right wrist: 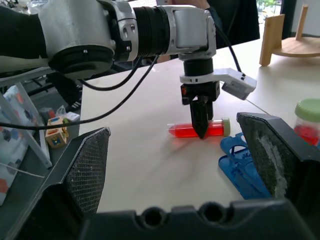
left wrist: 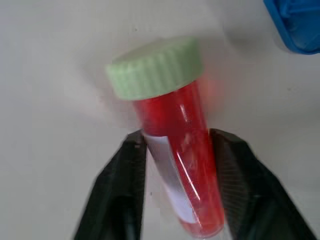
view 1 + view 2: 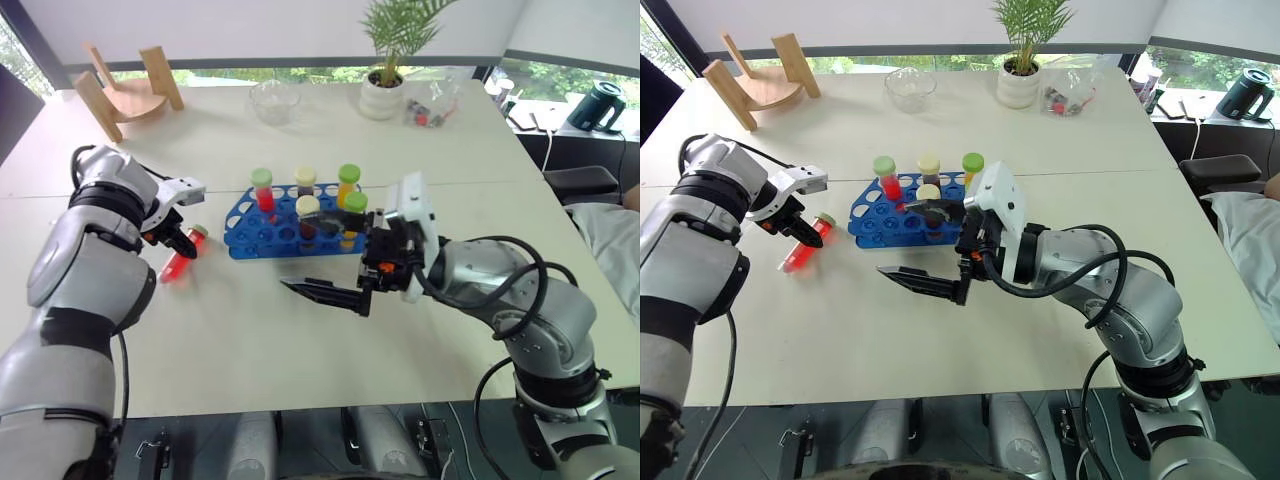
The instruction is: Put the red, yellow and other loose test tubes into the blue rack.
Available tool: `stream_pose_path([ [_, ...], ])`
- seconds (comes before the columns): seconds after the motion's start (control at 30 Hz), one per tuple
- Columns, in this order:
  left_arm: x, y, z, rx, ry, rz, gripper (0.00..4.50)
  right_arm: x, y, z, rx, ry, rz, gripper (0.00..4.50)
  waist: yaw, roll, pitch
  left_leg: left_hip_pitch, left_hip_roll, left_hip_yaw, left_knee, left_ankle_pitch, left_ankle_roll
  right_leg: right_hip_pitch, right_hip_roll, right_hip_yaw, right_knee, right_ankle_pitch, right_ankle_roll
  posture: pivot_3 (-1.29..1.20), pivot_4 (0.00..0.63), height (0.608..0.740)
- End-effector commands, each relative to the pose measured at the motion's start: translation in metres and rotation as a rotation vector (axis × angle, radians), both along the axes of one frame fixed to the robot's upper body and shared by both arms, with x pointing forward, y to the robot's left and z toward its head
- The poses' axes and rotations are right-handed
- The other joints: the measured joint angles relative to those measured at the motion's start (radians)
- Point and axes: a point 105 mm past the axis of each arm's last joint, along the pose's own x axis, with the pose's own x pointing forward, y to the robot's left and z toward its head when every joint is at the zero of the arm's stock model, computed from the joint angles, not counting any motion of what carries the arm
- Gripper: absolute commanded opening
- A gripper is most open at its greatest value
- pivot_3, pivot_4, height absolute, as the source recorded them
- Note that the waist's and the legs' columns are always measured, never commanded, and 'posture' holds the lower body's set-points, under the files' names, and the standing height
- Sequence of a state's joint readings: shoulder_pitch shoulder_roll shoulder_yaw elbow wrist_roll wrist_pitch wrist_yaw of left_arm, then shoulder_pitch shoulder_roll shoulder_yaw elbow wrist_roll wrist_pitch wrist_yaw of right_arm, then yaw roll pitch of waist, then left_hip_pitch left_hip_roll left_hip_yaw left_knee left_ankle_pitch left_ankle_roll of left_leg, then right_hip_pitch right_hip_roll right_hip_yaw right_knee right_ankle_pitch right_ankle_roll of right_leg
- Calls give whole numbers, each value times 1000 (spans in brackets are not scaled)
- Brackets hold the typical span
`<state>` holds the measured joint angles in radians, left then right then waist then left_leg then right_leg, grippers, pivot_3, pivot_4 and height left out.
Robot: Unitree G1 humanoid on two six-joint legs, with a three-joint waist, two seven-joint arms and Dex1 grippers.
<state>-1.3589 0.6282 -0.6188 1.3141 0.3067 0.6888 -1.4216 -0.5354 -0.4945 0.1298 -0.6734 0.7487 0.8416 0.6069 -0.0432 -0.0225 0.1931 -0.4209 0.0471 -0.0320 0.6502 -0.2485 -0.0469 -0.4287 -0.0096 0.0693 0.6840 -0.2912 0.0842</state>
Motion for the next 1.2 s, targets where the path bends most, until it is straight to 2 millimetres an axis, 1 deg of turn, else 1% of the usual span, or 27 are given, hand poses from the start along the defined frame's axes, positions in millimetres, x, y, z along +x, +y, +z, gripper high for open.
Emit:
stream_pose_path([
  [0.03,-1,3,-11,13,-2,0,806,-3,-4,9,13,-63,-7,4500,0,0,0,1,0,0,0,0,0,0,0,0,0,0,0,0,150,740],
  [0.13,0,8,-15,14,-24,-7,805,-1,-5,4,-10,-58,0,4500,0,1,-1,5,0,0,0,0,0,4,0,0,1,0,0,0,150,740],
  [0.2,5,15,-6,-16,-104,-14,805,-2,-9,-1,-35,-51,10,4500,0,1,-1,11,0,1,-1,0,0,10,0,0,1,0,0,0,150,740],
  [0.27,15,26,25,-119,-312,-21,805,-4,-17,-6,-52,-36,9,4500,-2,1,0,13,0,0,-2,0,0,12,0,0,1,0,0,0,150,740],
  [0.3,19,32,43,-181,-435,-39,805,-4,-22,-7,-51,-30,6,4500,-3,0,0,13,1,0,-2,0,0,11,1,0,1,0,-1,0,150,740],
  [0.33,18,34,67,-298,-566,-78,805,-3,-27,-7,-45,-31,-13,4500,-3,-1,0,13,2,-1,-2,0,0,11,2,0,1,0,-1,0,150,740],
  [0.37,16,35,83,-370,-650,-112,805,-1,-32,-8,-40,-33,-28,4500,-4,-1,1,12,2,-1,-2,0,0,10,2,0,1,0,-1,0,150,740],
  [0.43,4,43,120,-559,-818,-100,805,2,-39,-11,-39,-18,-46,4500,-1,-1,1,10,2,0,-2,0,0,8,1,0,1,0,-1,0,150,740],
  [0.47,-1,46,132,-614,-877,-92,805,3,-42,-13,-39,-8,-51,4500,-1,-1,1,10,2,0,-2,0,0,8,1,0,1,0,-1,0,150,740],
  [0.53,-8,41,155,-783,-1001,-56,805,9,-46,-15,-47,9,-68,4500,5,-1,1,9,1,1,-2,0,0,8,-1,0,1,0,0,0,150,740],
  [0.6,-18,28,163,-909,-1089,-41,805,17,-49,-13,-41,25,-85,4500,9,0,0,10,0,1,-1,0,0,10,-3,0,0,-1,1,0,150,740],
  [0.63,-25,17,165,-953,-1152,-55,805,22,-52,-11,-39,27,-95,4500,11,-1,0,11,0,0,0,0,0,12,-4,-1,0,-1,1,0,150,740],
  [0.67,-29,-1,158,-991,-1245,-43,805,30,-50,-7,-29,26,-108,4500,11,0,0,12,0,0,0,0,-1,13,-4,-1,1,-1,1,0,150,740],
  [0.7,-31,-13,154,-1005,-1372,11,805,37,-48,-3,-26,23,-117,4500,13,0,0,13,0,0,1,0,-1,15,-4,0,0,0,2,0,150,740],
  [0.73,-35,-23,149,-1033,-1439,87,805,41,-47,-1,-26,22,-120,4500,20,0,0,15,2,0,2,1,-1,18,-7,-1,0,0,3,0,150,740],
  [0.8,-39,-40,141,-1078,-1477,151,805,43,-47,1,-32,29,-109,4500,27,-2,1,14,1,0,4,1,-2,19,-7,0,-1,2,5,0,150,740],
  [0.87,-40,-62,115,-1032,-1445,147,805,33,-44,-2,-74,51,-45,4500,28,-4,0,12,0,-1,7,1,-1,18,-3,0,-1,3,5,0,150,740],
  [0.9,-41,-69,103,-1008,-1426,151,805,31,-44,-3,-94,56,-27,4500,29,-3,0,13,0,-1,7,0,-1,18,-2,0,-2,3,5,0,150,740],
  [0.93,-43,-75,92,-1004,-1404,147,805,30,-45,-3,-109,57,-19,4500,29,-3,0,13,0,-1,7,0,-1,18,-2,0,-2,3,5,0,150,740],
  [1.03,-46,-82,70,-983,-1365,143,805,31,-48,-2,-118,56,-21,4500,27,-3,0,14,0,0,6,0,-1,19,-2,1,-2,3,4,0,150,740],
  [1.1,-47,-85,62,-983,-1353,148,805,31,-49,-2,-125,55,-17,4500,27,-3,0,14,0,0,7,0,-1,19,-1,1,-2,3,4,0,150,740],
  [1.2,-48,-93,58,-999,-1340,141,805,30,-48,-4,-128,58,-10,4500,29,-3,0,14,0,0,7,0,-1,19,-1,1,-2,3,4,0,150,740],
])
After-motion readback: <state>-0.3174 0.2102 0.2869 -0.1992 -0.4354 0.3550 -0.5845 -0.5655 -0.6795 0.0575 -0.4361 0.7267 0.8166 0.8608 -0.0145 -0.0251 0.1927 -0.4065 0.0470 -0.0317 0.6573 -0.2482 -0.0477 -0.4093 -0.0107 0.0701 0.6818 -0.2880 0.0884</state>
